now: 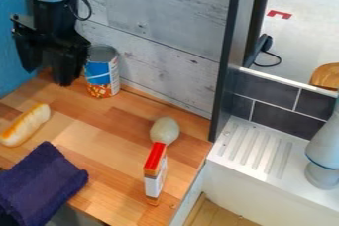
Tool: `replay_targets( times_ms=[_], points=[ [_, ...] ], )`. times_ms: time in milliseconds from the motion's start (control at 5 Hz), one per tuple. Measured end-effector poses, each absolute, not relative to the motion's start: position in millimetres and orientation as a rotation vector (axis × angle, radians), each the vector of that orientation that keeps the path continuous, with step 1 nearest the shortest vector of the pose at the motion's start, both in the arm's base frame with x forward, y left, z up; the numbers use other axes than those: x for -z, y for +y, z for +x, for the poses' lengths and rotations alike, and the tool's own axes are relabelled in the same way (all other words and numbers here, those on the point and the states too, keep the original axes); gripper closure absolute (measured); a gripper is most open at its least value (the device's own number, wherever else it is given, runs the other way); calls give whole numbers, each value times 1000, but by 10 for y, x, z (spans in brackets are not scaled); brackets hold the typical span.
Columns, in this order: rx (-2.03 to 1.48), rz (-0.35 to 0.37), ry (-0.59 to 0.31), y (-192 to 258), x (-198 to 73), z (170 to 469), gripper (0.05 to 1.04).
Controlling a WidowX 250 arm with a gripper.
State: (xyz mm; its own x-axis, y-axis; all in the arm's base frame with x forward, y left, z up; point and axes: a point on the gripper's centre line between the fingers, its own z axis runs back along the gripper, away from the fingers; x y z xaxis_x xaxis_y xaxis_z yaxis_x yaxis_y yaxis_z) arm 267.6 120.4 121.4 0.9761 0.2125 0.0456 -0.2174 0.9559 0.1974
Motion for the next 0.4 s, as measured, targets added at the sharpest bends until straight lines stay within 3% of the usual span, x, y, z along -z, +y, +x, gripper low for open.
replay_targets(
  times_ms=[200, 400],
  points=[
    [-221, 196, 4, 1193, -1109, 2647, 83],
    [-220, 184, 17, 925, -839, 2567, 83]
  ],
)
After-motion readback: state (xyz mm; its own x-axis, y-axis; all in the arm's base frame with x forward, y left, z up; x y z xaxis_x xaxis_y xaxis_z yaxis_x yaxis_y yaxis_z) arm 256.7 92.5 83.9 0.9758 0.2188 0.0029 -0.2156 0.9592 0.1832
